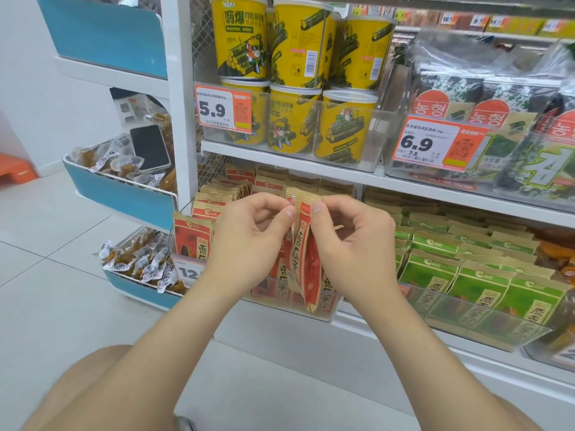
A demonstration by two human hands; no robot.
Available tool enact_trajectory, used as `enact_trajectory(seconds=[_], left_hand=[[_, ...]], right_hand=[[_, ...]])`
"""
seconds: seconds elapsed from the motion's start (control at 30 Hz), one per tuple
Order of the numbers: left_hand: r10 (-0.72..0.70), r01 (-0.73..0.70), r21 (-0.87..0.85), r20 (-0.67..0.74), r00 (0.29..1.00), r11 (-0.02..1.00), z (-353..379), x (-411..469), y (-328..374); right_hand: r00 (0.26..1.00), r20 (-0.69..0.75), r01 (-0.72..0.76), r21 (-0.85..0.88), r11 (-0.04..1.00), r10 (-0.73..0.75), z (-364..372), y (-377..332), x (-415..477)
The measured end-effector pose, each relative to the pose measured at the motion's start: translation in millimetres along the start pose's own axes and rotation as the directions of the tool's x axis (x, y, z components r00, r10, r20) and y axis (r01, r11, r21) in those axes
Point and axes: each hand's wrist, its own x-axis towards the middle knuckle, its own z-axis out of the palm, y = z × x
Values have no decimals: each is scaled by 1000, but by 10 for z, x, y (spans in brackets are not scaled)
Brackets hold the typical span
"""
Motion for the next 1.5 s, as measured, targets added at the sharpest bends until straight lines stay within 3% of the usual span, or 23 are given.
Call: enact_trajectory(seconds=[0.2, 0.3, 0.4, 0.57, 0.93, 1.13, 1.33, 1.5], left_hand=[[71, -71, -4, 72, 995, 997, -36, -20, 54], [140, -143, 6, 163, 977, 990, -68, -24, 89], [130, -124, -41, 205, 970, 991, -76, -49, 92], [106, -100, -46, 146, 984, 994, -38, -72, 77], [88, -92, 28, 122, 989, 995, -20, -69, 84], [12, 0, -146, 87, 996, 989, -7, -42, 121], [-164, 226, -375, 188, 968, 899, -13, -25, 142], [-190, 274, -442, 225, 956, 854, -3, -18, 130]], right_hand=[[1000, -4, -17, 41, 999, 17, -11, 11, 13], [995, 38, -101, 150, 983, 96, -51, 24, 51], [977, 86, -209, 272, 939, 193, -92, 13, 80], [949, 161, -313, 356, 881, 272, -95, -6, 82], [957, 117, -291, 353, 890, 266, -84, 11, 90], [953, 175, -293, 334, 896, 246, -51, 17, 76], [943, 230, -305, 303, 903, 241, -30, 18, 66], [940, 243, -310, 310, 899, 241, -19, 6, 66]])
